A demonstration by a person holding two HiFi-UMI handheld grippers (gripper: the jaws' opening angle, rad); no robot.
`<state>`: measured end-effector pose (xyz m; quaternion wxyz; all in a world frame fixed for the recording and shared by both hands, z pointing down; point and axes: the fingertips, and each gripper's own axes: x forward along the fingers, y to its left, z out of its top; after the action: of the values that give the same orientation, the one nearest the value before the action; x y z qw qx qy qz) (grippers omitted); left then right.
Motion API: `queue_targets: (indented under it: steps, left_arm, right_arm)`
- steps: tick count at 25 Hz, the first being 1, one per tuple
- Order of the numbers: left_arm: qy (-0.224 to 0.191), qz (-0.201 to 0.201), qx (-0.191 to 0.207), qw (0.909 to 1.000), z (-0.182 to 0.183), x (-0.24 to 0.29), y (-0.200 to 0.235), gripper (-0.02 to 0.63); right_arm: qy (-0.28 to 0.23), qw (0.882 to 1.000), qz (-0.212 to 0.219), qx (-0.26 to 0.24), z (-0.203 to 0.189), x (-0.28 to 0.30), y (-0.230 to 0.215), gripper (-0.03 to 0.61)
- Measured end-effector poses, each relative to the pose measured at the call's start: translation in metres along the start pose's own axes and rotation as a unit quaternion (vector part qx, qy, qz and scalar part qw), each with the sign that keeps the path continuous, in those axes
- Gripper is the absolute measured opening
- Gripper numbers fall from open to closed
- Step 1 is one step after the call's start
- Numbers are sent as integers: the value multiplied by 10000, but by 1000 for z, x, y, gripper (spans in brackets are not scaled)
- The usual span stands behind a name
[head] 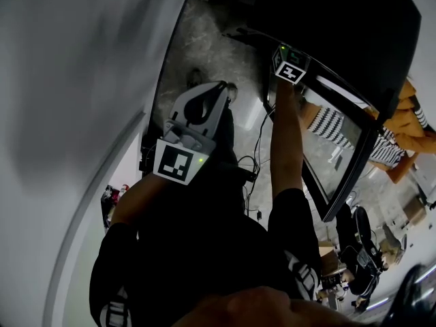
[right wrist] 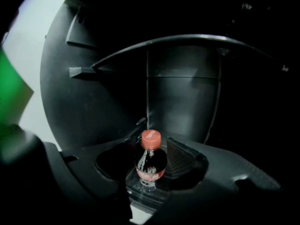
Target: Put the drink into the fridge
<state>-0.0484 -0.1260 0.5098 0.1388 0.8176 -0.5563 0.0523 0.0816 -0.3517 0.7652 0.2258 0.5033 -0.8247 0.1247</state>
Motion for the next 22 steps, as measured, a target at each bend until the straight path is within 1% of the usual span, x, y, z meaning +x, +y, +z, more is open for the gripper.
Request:
queue_targets:
  steps: [3,7,13,15,19,22]
  left_arm:
    - [-43,4,24,10000,7,-4,0,5]
    - [-202,-31,140,9997,19,-8,-2,5]
    - [-231,-87,219,9995,29,-19,-4,5]
    - [-271,-107,215,9993,34,-22,-6,5]
    - [-286,-82,-88,9995,39,-29,-9,5]
    - [-314,-87,-208,9993,43,-32,-10,5]
  right_arm:
    - [-9,10000,-52,43,3,-11,0,204]
    - [1,9999,-83,82,3,-28,3,206]
    - [-36,10000,-69,16,6,-60,14,209]
    - [-47,9999,-47,111,11,-73,18,209]
    - [-199,9993,36,328,26,-103,29,201]
    - [-286,9989,92,369,37,-122,37,192]
